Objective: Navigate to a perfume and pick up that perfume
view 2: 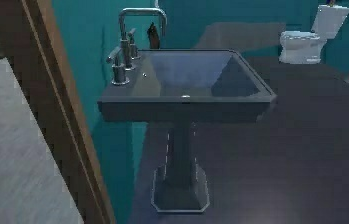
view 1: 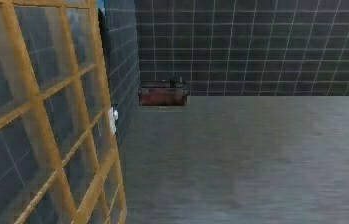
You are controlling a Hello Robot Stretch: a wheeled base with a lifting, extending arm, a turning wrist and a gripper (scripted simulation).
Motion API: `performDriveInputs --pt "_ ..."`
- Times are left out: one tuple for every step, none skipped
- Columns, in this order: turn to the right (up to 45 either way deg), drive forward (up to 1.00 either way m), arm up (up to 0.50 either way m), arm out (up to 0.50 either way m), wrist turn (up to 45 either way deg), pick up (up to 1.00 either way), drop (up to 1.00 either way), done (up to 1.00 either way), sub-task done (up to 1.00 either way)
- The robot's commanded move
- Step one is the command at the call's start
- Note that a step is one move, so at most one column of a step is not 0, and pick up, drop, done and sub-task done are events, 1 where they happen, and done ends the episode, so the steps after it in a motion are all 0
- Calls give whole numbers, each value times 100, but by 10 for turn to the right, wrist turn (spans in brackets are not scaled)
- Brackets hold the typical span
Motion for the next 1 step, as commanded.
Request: performDriveInputs --pt "0 45 0 0 0 0 0 0 0"
